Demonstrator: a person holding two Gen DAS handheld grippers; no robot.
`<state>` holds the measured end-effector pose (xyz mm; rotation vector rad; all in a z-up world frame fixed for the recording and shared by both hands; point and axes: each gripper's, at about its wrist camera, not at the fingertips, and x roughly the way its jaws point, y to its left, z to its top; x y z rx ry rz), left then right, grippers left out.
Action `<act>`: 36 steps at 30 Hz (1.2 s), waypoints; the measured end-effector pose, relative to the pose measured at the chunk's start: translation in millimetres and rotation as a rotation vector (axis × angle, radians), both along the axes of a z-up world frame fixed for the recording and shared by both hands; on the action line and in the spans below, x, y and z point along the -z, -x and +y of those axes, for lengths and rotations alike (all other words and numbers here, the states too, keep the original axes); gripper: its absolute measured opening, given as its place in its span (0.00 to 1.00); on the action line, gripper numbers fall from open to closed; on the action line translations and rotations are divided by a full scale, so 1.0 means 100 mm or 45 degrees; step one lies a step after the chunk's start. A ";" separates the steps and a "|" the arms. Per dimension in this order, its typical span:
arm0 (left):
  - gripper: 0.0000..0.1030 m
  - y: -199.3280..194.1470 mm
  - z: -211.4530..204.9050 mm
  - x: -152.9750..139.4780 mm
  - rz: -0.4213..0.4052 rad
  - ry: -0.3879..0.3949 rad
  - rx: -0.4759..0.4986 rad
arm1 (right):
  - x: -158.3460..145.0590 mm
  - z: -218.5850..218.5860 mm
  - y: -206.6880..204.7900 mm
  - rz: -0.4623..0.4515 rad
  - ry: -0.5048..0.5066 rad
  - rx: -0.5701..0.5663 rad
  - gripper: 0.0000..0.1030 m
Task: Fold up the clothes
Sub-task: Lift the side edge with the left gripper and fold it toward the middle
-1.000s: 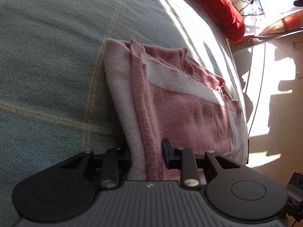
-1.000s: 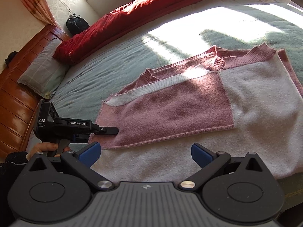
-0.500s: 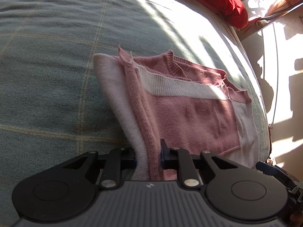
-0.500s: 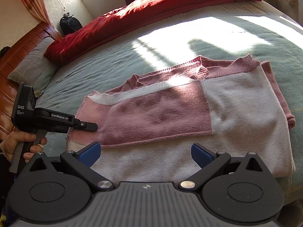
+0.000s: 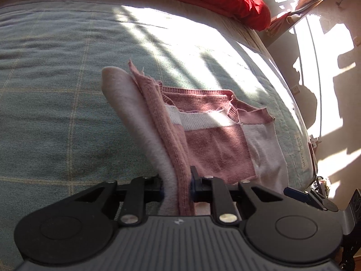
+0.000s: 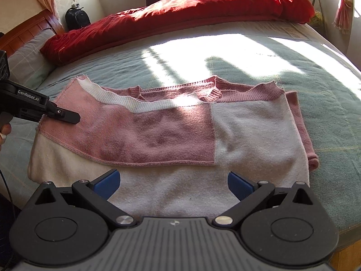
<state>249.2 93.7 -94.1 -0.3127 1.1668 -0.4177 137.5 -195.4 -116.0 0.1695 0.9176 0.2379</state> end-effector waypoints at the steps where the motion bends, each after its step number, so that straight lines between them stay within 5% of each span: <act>1: 0.17 0.00 -0.03 -0.04 -0.006 -0.002 0.001 | 0.00 -0.03 0.00 0.003 -0.002 0.008 1.00; 24: 0.17 -0.14 -0.97 -0.55 -0.010 0.160 -0.011 | -0.09 -0.46 0.23 -0.040 0.025 0.069 1.00; 36: 0.17 -0.21 -1.59 -0.54 0.023 0.125 0.033 | -0.29 -0.58 0.29 -0.069 0.048 -0.097 1.00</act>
